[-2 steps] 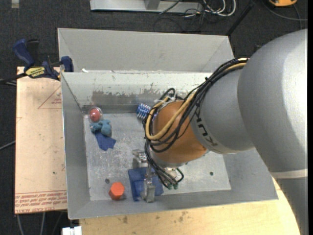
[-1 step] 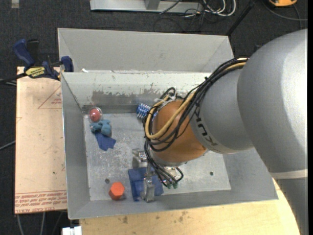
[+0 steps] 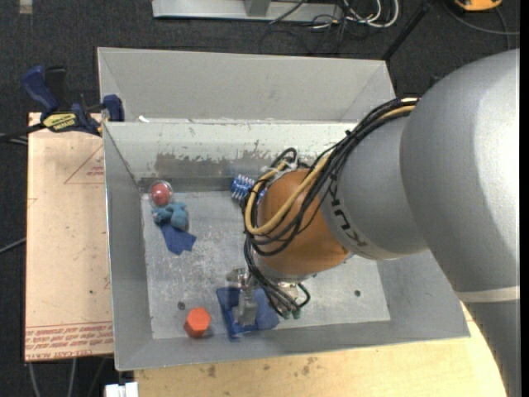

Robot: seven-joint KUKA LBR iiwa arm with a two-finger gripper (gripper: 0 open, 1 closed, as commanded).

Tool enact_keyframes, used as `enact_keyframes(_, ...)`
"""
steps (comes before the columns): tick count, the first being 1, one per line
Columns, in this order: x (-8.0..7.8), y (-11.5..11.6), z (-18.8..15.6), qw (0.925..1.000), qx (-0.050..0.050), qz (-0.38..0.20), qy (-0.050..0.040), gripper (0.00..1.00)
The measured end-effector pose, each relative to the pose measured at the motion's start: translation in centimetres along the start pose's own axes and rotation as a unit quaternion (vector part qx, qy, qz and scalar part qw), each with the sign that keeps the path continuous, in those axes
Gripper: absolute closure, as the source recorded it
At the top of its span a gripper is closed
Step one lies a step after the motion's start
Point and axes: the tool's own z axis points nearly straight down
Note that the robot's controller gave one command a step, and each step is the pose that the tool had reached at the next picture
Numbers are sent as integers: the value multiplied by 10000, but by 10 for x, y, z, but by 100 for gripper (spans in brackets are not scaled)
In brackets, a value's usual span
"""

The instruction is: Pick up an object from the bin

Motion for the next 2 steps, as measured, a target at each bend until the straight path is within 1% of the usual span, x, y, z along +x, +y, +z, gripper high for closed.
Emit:
enact_keyframes(1,-1,0,-7,10000,15,11,98,100)
enact_keyframes(2,-3,1,-35,9999,14,19,100,100)
